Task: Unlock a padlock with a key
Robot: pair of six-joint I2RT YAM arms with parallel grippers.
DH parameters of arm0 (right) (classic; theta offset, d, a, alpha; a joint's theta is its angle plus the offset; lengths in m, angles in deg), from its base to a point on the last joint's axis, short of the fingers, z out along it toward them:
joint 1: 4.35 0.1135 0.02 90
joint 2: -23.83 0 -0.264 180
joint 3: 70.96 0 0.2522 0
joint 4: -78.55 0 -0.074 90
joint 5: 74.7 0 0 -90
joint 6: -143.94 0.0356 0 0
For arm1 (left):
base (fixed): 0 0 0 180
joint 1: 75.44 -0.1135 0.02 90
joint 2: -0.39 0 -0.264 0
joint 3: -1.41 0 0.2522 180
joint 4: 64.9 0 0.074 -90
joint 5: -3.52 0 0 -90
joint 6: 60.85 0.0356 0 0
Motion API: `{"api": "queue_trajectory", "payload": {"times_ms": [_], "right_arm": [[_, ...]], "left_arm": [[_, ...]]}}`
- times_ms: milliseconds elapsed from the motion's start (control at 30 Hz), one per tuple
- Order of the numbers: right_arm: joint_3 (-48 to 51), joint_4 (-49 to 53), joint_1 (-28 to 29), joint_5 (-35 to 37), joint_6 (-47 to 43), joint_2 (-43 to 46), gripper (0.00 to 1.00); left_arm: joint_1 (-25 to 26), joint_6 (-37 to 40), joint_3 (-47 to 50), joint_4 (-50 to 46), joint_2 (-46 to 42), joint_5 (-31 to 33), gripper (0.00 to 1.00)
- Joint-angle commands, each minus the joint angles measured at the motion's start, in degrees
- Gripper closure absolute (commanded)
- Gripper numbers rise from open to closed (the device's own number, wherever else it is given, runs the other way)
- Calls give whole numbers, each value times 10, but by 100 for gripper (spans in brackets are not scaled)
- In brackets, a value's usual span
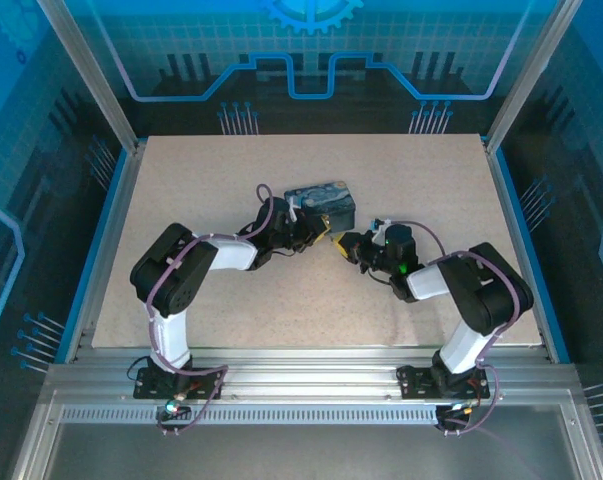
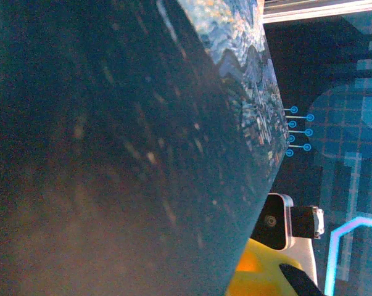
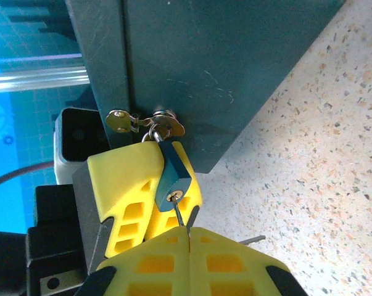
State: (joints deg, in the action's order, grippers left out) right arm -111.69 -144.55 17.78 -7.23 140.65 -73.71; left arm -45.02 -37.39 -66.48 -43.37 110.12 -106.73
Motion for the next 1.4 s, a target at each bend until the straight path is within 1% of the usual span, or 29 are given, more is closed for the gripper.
{"api": "queue_trajectory", "payload": {"times_ms": [0,133,400,733,1033,1233,1367], "right_arm": [[6,-50,8,22,41,-20,100],[9,-90,9,25,81,-42,100],[15,-131,14,41,128,-67,100],[7,-121,29,48,129,-67,100],[-1,-164,33,59,202,-105,100],[-32,-108,34,55,184,-90,100],[-37,-105,34,54,182,-91,100]], "left_arm": [[4,-14,5,41,3,-22,100],[4,-15,8,45,2,-23,100],[5,-21,6,54,6,-25,100],[5,-25,8,62,7,-26,100],[8,-26,10,66,6,-31,100],[21,-27,6,72,12,-42,100],[25,-37,13,88,19,-45,100]]}}
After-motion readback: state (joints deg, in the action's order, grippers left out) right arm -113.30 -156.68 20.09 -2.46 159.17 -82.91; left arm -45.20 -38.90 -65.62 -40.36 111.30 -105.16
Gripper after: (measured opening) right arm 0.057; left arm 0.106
